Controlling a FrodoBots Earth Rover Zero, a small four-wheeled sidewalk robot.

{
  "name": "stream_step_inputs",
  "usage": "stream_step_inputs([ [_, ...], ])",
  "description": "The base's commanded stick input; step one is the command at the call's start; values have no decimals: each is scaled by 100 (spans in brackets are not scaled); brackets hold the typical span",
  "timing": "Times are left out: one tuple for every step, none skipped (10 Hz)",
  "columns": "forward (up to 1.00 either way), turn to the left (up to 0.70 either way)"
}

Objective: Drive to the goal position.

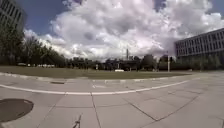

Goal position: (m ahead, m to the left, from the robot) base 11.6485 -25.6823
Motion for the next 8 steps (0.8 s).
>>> stream_step_inputs([
  [100, -40],
  [100, -40],
  [100, -40],
  [100, -40],
  [100, -40],
  [100, -40],
  [100, -40],
  [100, -40],
])
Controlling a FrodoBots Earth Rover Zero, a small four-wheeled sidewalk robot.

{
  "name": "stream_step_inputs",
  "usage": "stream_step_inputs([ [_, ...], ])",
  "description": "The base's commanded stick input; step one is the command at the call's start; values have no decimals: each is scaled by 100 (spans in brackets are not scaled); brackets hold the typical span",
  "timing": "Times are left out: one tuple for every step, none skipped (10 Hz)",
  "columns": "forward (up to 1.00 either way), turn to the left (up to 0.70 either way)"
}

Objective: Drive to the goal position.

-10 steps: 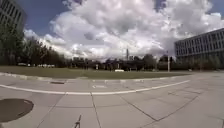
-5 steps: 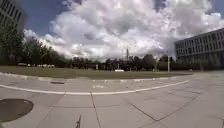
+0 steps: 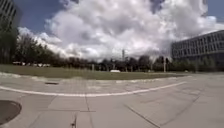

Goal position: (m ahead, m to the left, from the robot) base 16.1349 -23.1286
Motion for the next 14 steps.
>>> stream_step_inputs([
  [100, -40],
  [100, -40],
  [100, -40],
  [100, -40],
  [100, -40],
  [100, -40],
  [100, -40],
  [100, -40],
  [100, -40],
  [100, -40],
  [100, -40],
  [100, -40],
  [100, -40],
  [100, -40],
])
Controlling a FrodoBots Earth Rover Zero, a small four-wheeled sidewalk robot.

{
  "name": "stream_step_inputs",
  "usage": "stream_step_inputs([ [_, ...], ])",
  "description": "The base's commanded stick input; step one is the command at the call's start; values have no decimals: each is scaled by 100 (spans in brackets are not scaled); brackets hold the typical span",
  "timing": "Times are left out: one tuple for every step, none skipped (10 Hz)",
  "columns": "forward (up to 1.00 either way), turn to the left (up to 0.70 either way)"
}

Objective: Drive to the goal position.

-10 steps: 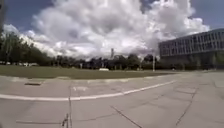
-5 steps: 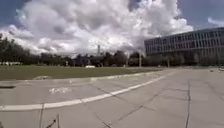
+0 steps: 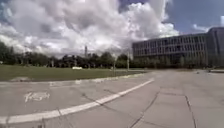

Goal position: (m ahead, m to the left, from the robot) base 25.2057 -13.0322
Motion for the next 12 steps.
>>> stream_step_inputs([
  [100, -40],
  [100, -40],
  [100, -40],
  [100, -40],
  [100, -40],
  [100, -40],
  [100, -40],
  [100, -40],
  [100, -18],
  [100, 0],
  [100, 0],
  [100, 0],
])
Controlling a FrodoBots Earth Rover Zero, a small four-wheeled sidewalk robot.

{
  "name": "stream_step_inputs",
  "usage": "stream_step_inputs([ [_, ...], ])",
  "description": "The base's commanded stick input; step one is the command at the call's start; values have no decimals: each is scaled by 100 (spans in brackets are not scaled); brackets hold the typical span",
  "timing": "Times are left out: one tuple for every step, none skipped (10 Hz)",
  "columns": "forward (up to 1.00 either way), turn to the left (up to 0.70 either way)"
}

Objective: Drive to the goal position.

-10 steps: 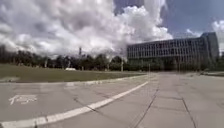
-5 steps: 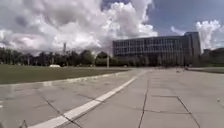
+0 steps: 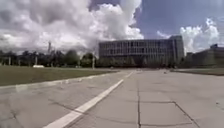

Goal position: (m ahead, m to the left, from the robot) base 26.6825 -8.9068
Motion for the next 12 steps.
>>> stream_step_inputs([
  [100, 0],
  [100, 0],
  [100, 0],
  [100, 0],
  [100, 0],
  [100, 0],
  [100, 0],
  [100, 0],
  [100, 0],
  [100, 0],
  [100, 0],
  [100, 0],
])
